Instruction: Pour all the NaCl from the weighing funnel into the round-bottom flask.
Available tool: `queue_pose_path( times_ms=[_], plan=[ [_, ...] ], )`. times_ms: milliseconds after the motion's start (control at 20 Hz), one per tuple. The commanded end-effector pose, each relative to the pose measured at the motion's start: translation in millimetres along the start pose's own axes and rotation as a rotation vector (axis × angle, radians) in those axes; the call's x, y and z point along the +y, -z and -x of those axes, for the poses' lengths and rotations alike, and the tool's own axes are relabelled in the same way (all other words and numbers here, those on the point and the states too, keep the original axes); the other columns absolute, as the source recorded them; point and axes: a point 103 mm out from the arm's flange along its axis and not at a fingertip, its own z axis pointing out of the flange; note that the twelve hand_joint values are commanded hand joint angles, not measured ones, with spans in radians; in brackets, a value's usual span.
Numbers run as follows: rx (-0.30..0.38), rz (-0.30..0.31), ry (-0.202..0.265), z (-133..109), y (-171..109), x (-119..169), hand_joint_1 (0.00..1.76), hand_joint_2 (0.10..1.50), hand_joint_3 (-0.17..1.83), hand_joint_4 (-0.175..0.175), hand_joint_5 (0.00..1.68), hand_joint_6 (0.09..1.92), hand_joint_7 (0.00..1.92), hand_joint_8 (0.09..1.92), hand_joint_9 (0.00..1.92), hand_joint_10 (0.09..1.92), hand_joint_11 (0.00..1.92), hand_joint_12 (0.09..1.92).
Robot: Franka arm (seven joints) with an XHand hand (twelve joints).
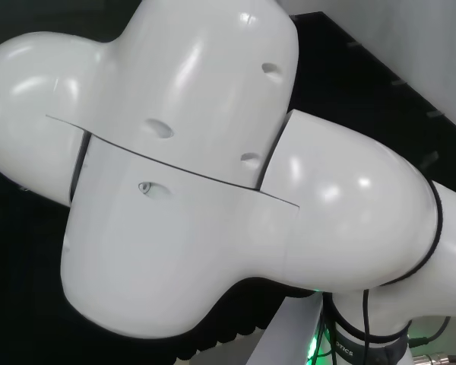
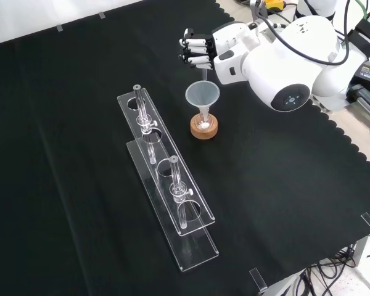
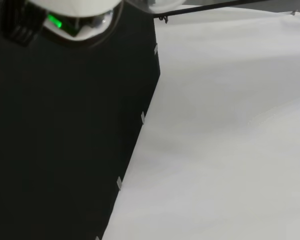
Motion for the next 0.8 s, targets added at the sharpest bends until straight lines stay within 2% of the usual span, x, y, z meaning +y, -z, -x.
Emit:
queue_pose_path(
  times_ms=[50,450,800],
  plan=[
    [-0.023,0.001,-0.008,0.1,-0.2,-0.8,1.1,0.65,0.75,0.175,1.17,0.89,0.56,0.66,0.83,0.39,0.74,1.08],
    [-0.061,0.015,-0.016,-1.9,1.7,-1.0,1.1,0.65,0.75,0.175,1.17,0.89,0.56,0.66,0.83,0.39,0.74,1.08],
    [-0.045,0.024,-0.011,-3.9,-1.0,-1.1,1.1,0.65,0.75,0.175,1.17,0.89,0.56,0.66,0.83,0.39,0.74,1.09]
  ],
)
